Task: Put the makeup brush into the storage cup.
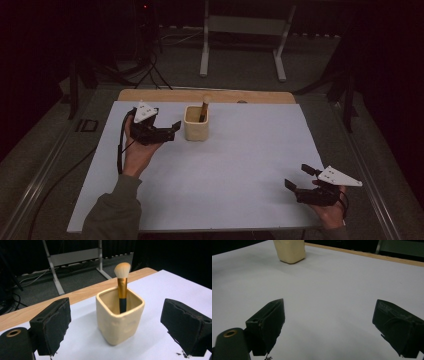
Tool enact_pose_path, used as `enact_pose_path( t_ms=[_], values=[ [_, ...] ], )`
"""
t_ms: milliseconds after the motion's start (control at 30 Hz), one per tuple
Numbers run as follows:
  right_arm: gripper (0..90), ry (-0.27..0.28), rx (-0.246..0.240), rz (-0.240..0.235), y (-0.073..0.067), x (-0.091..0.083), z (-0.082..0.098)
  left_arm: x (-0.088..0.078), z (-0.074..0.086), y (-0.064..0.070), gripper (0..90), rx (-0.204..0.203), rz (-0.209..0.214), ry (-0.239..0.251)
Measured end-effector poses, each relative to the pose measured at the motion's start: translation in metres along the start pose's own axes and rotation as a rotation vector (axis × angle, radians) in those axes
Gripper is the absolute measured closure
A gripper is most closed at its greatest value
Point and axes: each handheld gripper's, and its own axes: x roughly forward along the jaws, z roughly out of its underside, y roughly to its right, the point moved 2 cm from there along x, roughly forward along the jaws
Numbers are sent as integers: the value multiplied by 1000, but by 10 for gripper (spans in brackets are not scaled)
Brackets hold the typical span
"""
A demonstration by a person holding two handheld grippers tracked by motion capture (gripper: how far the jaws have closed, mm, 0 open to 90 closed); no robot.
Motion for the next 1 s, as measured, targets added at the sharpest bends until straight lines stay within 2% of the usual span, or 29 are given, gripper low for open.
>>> enact_pose_path(
  t_ms=[167, 467, 700, 833, 1000],
  values=[
    [108, -4, 1, -1, 0, 1, 0, -15, 7, 1, 93, 11, 0, 7],
    [108, -2, 1, 2, 0, 0, 0, -29, 16, 4, 89, 32, -9, 3],
    [108, -2, 2, 1, 0, 0, 0, -40, 23, 1, 85, 26, -17, 7],
    [108, -3, 2, 3, 0, 1, 0, -52, 30, -3, 84, 4, -25, 27],
    [108, -5, 4, 4, 0, 0, 0, -62, 37, -7, 79, 10, -41, 18]
  ],
)
